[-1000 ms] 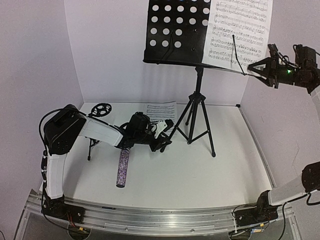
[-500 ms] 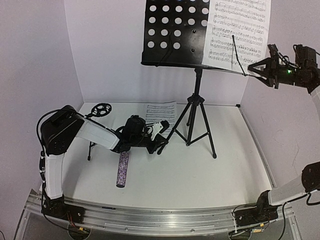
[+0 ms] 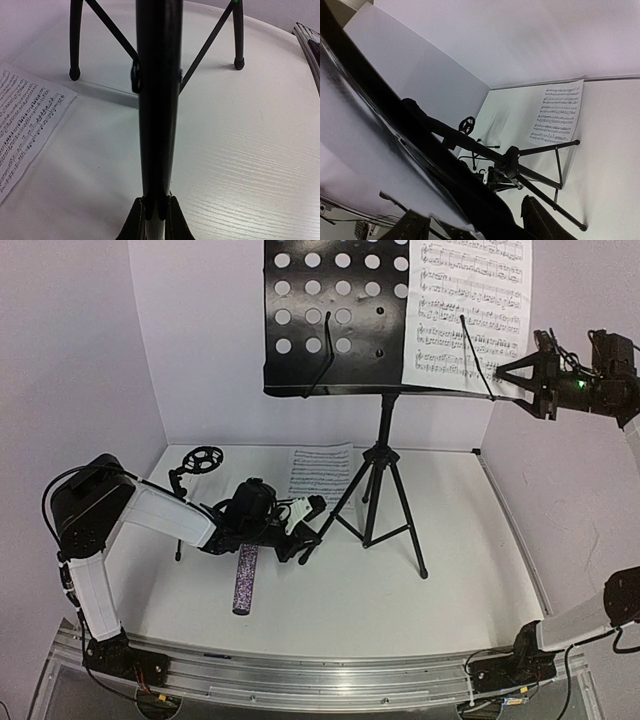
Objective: Pack up the instrument practice props
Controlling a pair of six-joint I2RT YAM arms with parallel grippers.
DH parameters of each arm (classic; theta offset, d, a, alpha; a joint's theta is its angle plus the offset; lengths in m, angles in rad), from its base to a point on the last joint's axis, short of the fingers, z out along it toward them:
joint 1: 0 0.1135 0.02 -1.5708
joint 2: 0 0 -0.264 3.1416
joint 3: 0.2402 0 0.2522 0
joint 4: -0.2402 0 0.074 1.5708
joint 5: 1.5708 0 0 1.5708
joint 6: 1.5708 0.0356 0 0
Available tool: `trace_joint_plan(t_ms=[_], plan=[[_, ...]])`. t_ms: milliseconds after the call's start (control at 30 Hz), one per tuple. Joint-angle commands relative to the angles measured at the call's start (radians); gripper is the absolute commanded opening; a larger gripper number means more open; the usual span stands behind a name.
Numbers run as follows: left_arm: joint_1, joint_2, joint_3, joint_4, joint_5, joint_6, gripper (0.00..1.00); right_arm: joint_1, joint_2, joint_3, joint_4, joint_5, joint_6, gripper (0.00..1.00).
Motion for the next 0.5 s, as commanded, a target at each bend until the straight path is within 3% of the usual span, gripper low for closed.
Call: trace_joint_plan(t_ms=[0, 67, 167, 267, 467], plan=[[0.004, 0.005, -0.012, -0.131, 0.007, 0.015, 0.0, -0.001, -0.037, 0.065, 0.078, -0.07, 0.006, 0.67], [0.004, 0.004, 0.012, -0.154, 0.021, 0.034, 0.03, -0.001, -0.036, 0.073, 0.073, -0.067, 0.001, 0.73], [0.003, -0.025, 0.03, -0.196, 0.068, 0.053, 0.3, -0.001, -0.034, 0.081, 0.061, -0.046, -0.013, 0.77], [0.004, -0.075, 0.042, -0.26, 0.096, 0.076, 0.5, -0.001, -0.031, 0.09, 0.043, -0.014, -0.033, 0.79], [0.005, -0.286, -0.019, -0.316, 0.247, 0.218, 0.69, -0.001, -0.023, 0.129, -0.009, 0.092, -0.082, 0.82]])
